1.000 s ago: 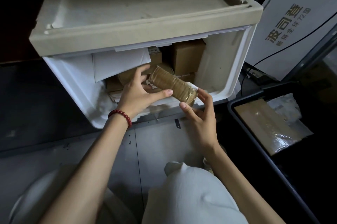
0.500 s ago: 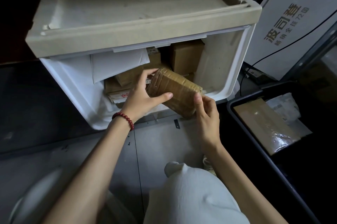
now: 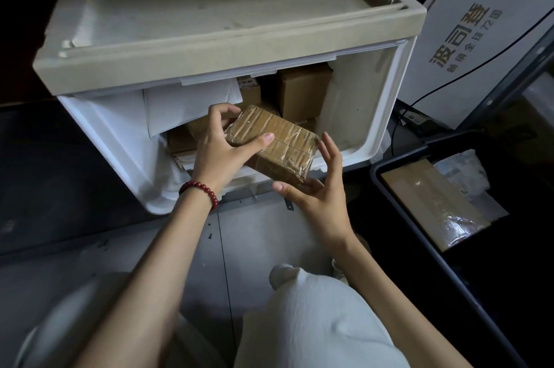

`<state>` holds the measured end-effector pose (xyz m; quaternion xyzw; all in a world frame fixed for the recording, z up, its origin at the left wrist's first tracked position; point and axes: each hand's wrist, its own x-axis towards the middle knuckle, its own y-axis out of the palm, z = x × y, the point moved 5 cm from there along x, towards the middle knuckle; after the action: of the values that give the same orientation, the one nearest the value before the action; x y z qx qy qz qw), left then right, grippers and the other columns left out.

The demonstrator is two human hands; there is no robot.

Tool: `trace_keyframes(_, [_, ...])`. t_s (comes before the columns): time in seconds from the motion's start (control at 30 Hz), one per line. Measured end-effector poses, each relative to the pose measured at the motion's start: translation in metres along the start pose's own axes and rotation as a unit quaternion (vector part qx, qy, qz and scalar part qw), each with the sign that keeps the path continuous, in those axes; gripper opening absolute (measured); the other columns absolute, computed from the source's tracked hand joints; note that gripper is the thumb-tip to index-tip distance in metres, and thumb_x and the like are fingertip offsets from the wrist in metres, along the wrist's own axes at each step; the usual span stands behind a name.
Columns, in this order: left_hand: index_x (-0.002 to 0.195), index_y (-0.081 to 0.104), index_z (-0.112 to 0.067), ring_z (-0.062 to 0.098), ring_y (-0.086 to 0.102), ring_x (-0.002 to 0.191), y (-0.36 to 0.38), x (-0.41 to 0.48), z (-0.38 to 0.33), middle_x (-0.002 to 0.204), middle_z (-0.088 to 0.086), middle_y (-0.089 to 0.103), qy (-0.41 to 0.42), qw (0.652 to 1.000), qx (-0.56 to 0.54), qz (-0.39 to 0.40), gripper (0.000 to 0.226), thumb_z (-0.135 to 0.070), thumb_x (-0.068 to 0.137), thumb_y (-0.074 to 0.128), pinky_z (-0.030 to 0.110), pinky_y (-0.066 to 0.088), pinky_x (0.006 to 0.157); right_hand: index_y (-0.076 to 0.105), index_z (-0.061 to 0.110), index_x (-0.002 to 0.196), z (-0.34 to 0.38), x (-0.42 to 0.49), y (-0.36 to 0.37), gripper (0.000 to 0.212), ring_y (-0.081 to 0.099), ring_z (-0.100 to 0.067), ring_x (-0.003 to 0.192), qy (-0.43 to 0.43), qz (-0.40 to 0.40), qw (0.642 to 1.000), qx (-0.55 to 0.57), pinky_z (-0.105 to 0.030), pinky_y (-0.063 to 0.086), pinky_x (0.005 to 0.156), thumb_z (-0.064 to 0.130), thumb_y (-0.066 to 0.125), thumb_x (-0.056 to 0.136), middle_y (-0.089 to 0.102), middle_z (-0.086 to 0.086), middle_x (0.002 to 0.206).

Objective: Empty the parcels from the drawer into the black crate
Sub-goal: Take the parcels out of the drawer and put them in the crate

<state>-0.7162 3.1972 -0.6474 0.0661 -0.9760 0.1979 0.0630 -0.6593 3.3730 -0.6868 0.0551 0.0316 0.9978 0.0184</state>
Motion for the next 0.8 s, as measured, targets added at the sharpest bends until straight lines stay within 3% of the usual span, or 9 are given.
trace_keyframes(0.13, [0.111,0.045,-0.037,-0.01,0.057,0.087,0.0,-0.001,-0.004,0.1,-0.023,0.06,-0.005,1.0,0.0,0.016,0.059,-0.057,0.064,0.077,-0.001,0.04,0.055,0.034,0.031,0.142,0.003,0.001,-0.001,0.085,0.068,-0.021,0.098,-0.021,-0.006,0.999,-0.026,-0.035,0.058,0.081,-0.003,0.076,0.076,0.04,0.008,0.143])
trace_keyframes(0.2, [0.112,0.052,-0.039,-0.01,0.057,0.092,-0.001,0.0,-0.004,0.103,-0.024,0.06,-0.008,0.999,-0.011,0.033,0.061,-0.06,0.06,0.076,0.0,0.043,0.062,0.039,0.033,0.139,0.002,0.001,-0.005,0.074,0.07,-0.018,0.091,-0.013,-0.031,0.999,-0.035,-0.034,0.059,0.078,0.006,0.075,0.08,0.048,0.008,0.137])
trace_keyframes(0.3, [0.125,0.052,-0.039,-0.003,0.053,0.108,0.002,0.0,-0.004,0.116,-0.02,0.058,-0.004,0.997,0.008,0.08,0.08,-0.063,0.053,0.078,0.014,0.045,0.084,0.045,0.031,0.136,0.001,0.004,-0.014,0.06,0.067,-0.005,0.073,-0.002,-0.084,0.995,-0.055,-0.028,0.058,0.07,0.024,0.074,0.084,0.061,0.015,0.121])
trace_keyframes(0.4, [0.134,0.049,-0.036,0.005,0.051,0.119,0.009,-0.004,-0.005,0.127,-0.013,0.058,0.016,0.993,0.053,0.101,0.088,-0.058,0.055,0.079,0.027,0.044,0.099,0.04,0.029,0.14,-0.003,0.008,-0.024,0.068,0.067,-0.001,0.078,0.035,-0.11,0.993,-0.031,-0.032,0.058,0.082,0.028,0.075,0.081,0.059,-0.003,0.13])
trace_keyframes(0.47, [0.134,0.047,-0.034,0.011,0.051,0.121,0.015,-0.009,-0.005,0.129,-0.009,0.058,0.014,0.993,0.089,0.082,0.078,-0.059,0.065,0.074,0.029,0.045,0.096,0.037,0.027,0.141,-0.004,0.009,-0.03,0.074,0.067,-0.004,0.089,0.045,-0.1,0.994,-0.012,-0.033,0.056,0.088,0.017,0.078,0.079,0.058,-0.006,0.132])
trace_keyframes(0.53, [0.124,0.046,-0.036,0.011,0.055,0.111,0.02,-0.013,-0.008,0.12,-0.012,0.058,0.007,0.995,0.089,0.043,0.065,-0.064,0.069,0.068,0.019,0.045,0.079,0.039,0.022,0.14,-0.002,0.008,-0.04,0.072,0.067,-0.014,0.097,0.043,-0.109,0.993,-0.011,-0.037,0.056,0.089,0.008,0.075,0.08,0.06,-0.006,0.131])
trace_keyframes(0.63, [0.112,0.042,-0.038,0.001,0.053,0.09,0.035,-0.015,-0.022,0.105,-0.017,0.054,0.027,0.996,0.087,0.016,0.056,-0.066,0.07,0.065,0.011,0.037,0.058,0.045,0.02,0.136,0.008,0.01,-0.062,0.059,0.065,-0.022,0.099,0.028,-0.151,0.988,-0.033,-0.043,0.055,0.091,0.015,0.072,0.085,0.063,-0.002,0.126])
trace_keyframes(0.73, [0.11,0.043,-0.033,-0.004,0.059,0.09,0.065,-0.016,-0.036,0.102,-0.015,0.062,0.037,0.998,0.039,0.042,0.049,-0.051,0.074,0.072,0.017,0.052,0.065,0.048,0.021,0.133,0.015,0.007,-0.092,0.053,0.063,-0.019,0.105,0.025,-0.177,0.983,-0.035,-0.04,0.053,0.093,0.02,0.071,0.086,0.063,0.001,0.122])
trace_keyframes(0.8, [0.111,0.046,-0.03,0.009,0.063,0.097,0.091,-0.018,-0.042,0.106,-0.008,0.064,0.022,0.997,0.012,0.072,0.046,-0.042,0.077,0.074,0.038,0.057,0.077,0.048,0.019,0.132,0.016,0.001,-0.118,0.052,0.06,-0.018,0.112,0.027,-0.199,0.979,-0.023,-0.038,0.052,0.096,0.02,0.072,0.085,0.061,-0.001,0.125])
